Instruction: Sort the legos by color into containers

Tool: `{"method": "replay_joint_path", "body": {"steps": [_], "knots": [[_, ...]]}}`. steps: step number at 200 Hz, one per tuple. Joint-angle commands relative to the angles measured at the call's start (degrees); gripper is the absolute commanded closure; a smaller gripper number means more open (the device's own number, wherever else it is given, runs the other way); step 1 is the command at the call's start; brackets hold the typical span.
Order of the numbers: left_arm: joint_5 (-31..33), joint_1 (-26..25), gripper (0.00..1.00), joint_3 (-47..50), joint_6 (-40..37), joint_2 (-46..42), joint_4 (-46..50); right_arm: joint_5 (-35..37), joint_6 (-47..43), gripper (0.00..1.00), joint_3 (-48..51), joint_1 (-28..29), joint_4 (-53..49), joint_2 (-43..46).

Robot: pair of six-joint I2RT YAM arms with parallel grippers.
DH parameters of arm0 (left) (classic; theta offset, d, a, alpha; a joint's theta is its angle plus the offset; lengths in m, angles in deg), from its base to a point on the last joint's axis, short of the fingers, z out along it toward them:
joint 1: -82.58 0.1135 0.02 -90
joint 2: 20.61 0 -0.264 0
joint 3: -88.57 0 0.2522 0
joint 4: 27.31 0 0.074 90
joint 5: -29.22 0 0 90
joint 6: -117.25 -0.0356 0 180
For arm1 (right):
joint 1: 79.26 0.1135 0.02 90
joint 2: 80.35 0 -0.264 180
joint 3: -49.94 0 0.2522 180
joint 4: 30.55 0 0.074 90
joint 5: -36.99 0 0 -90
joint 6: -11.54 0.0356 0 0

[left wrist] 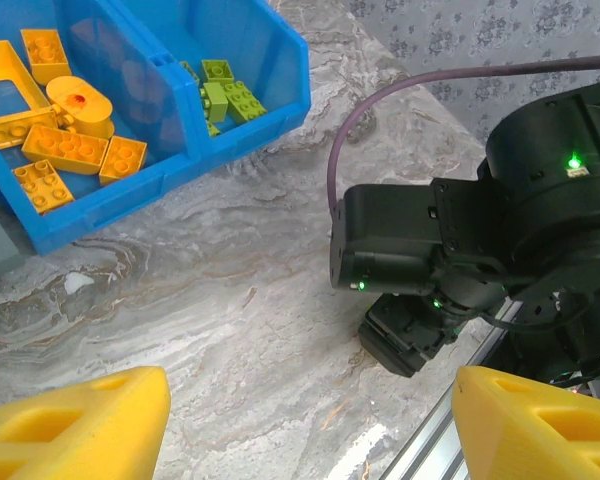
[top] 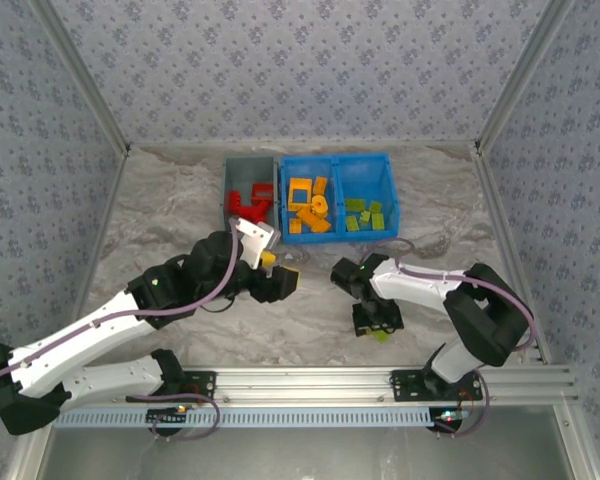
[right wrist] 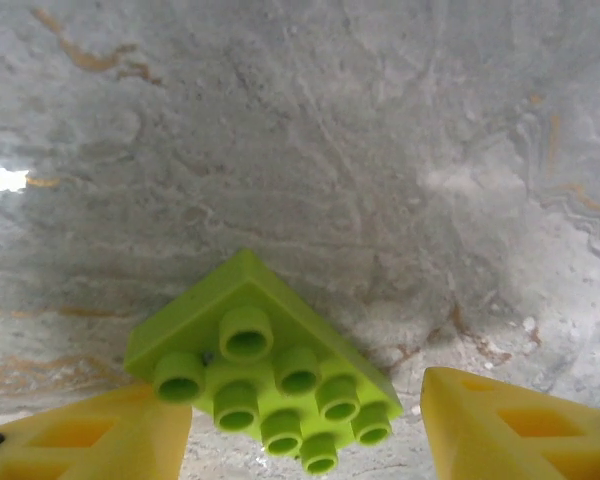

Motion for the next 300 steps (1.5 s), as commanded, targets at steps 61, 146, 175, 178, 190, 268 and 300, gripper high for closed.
{"method": "replay_joint_path", "body": {"steps": [61, 146, 175, 178, 190, 268, 300], "knots": [[1.39, -1.57, 0.26, -0.57, 1.66, -0.71, 0.69, -3.27, -0.71, 0.57, 2.8, -7.48, 6.48, -0.21], [3.46, -8.34, 0.26, 9.75, 8.21, -4.45, -4.13, -3.67, 3.53, 0.73, 5.93, -7.78, 11.29, 2.71], [4.62, -10.83, 0.25, 12.79, 9.74, -7.01, -7.04, 1.01, 5.14, 0.75, 2.68, -6.94, 6.29, 10.04], [4.78, -11.2, 0.25, 13.11, 9.78, -7.24, -7.44, 1.44, 5.12, 0.75, 2.25, -7.04, 5.6, 10.57], [5.77, -13.23, 0.25, 14.52, 9.79, -8.09, -9.13, 2.63, 4.76, 0.76, 0.09, -7.72, 2.98, 13.23], [16.34, -15.62, 0.13, 7.14, 5.15, -2.08, -9.04, 4.68, -6.83, 0.76, -23.99, -19.59, -1.03, 10.33], [9.94, -7.73, 0.12, 1.14, 2.46, 4.25, -10.12, 5.05, -12.14, 0.76, -36.64, -24.55, 3.91, -3.08]]}}
